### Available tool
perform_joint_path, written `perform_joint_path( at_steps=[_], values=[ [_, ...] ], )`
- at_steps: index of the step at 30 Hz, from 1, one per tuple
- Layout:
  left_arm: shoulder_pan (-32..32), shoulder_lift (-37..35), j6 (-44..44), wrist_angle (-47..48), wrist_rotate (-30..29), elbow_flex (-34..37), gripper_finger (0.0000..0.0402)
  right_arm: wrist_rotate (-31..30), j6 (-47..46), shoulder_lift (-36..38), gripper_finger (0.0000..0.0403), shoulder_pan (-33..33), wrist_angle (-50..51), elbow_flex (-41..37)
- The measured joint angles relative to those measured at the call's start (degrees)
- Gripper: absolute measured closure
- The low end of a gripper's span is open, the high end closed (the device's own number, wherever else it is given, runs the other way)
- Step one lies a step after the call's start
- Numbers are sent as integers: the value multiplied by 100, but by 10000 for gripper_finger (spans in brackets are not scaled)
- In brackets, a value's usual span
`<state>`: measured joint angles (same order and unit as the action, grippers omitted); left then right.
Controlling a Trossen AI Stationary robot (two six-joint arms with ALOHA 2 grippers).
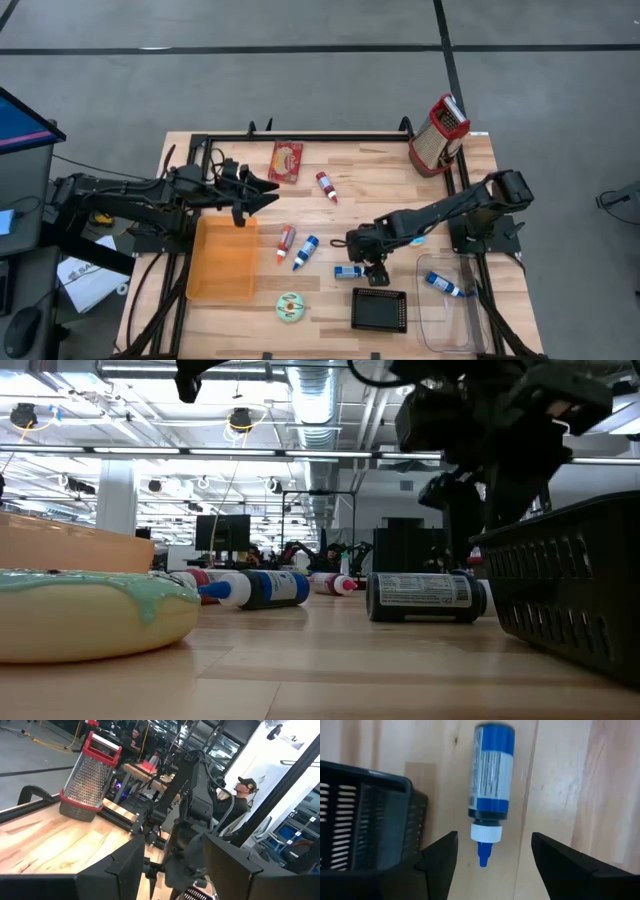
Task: Pick & Place Food Item
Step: Put the right blue food coloring bottle into the transparent bin
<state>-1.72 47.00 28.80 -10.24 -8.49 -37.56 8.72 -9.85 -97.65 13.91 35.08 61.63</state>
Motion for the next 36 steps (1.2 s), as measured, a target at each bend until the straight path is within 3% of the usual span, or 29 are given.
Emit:
perform_joint_path(
  at_steps=[24,30,36],
  values=[
    [-89,0,7,37,0,2,206,58,-22,-585,160,15,-392,-28],
    [-89,0,11,37,0,2,206,65,-31,-581,198,-34,-554,-234],
    [-89,0,13,37,0,2,206,172,-20,-572,260,-99,-697,-415]
  ],
)
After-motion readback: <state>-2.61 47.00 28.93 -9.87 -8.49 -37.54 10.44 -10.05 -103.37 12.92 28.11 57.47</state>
